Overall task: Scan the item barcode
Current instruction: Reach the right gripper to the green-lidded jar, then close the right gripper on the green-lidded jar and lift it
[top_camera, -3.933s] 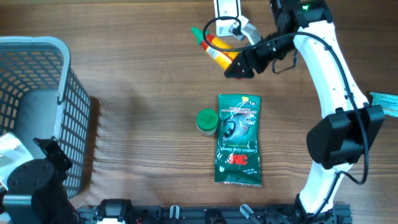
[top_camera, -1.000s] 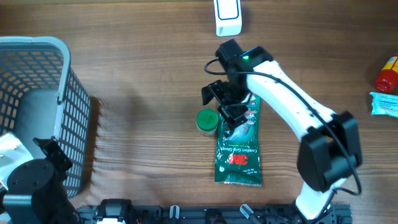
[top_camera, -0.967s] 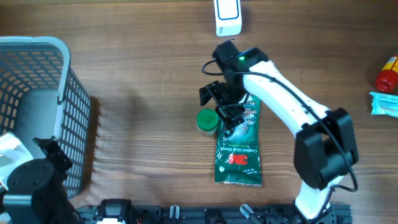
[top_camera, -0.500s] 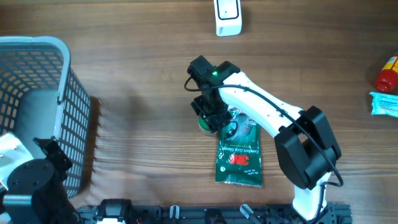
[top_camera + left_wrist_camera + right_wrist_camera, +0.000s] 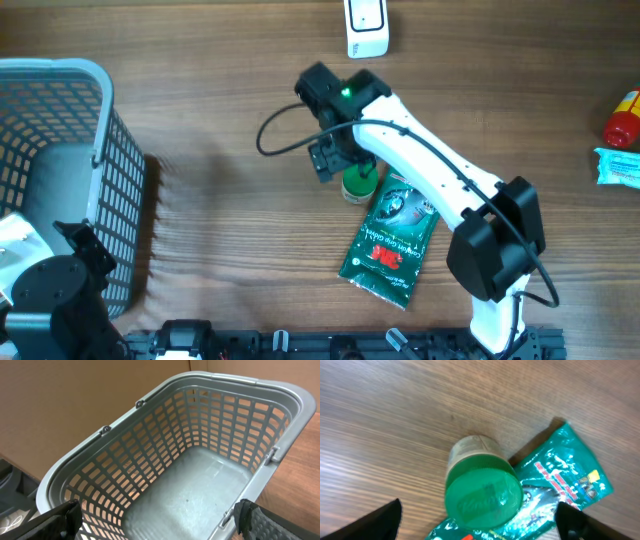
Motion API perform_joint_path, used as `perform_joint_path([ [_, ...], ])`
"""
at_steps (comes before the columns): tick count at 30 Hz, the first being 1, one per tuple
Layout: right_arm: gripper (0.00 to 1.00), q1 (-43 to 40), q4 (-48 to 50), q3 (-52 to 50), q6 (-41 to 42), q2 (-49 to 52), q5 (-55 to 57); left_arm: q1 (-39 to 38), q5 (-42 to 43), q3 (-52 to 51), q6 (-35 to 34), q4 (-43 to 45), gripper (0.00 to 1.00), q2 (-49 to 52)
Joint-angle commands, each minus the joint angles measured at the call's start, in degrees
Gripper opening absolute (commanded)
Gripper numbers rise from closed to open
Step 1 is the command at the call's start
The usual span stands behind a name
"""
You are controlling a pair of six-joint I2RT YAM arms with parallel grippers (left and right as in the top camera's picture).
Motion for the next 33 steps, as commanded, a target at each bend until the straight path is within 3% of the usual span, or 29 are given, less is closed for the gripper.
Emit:
perform_joint_path([
  [1,1.0,-0.46,-3.15,8.48,14.38,-0.04,-0.7,0.48,-0.7,0.33,0.39,0.26,1.0,0.0],
  [2,1.0,-0.94,-4.33,8.81,24.94,-0.33,-0.76,0.48,-0.72,0.33,0.39,0.26,1.0,0.0],
  [5,1.0,-3.28,-15.02,7.89,71.52,-0.35,-6.82,0.48,-0.72,0.33,0.39,0.26,1.0,0.0],
  [8,1.0,-3.26,-11.52,6.01,86.75,-0.33,-8.13,0.48,-0.7,0.33,0.39,0.26,1.0,0.0],
  [12,1.0,-3.26,-5.97,-0.5,96.35,-0.33,-11.23,0.48,-0.72,0.33,0.39,0.26,1.0,0.0],
  [21,0.99,-4.02,4.83,-13.79,96.74,-0.33,-10.97,0.48,-0.72,0.33,0.39,0.26,1.0,0.0],
  [23,0.82,-4.02,5.73,-15.1,94.73,-0.33,-10.78,0.48,-0.7,0.33,0.39,0.26,1.0,0.0],
  [25,0.71,-4.02,6.4,-15.23,85.7,-0.33,-10.73,0.48,-0.7,0.33,0.39,0.26,1.0,0.0],
  [27,0.71,-4.02,8.98,-15.21,70.93,-0.33,-9.22,0.48,-0.72,0.33,0.39,0.26,1.0,0.0],
  [30,0.71,-4.02,12.22,-15.08,39.34,-0.35,-8.72,0.48,-0.72,0.33,0.39,0.26,1.0,0.0],
  [33,0.76,-4.02,12.15,-14.01,20.37,-0.35,-8.59,0.48,-0.72,0.33,0.39,0.26,1.0,0.0],
])
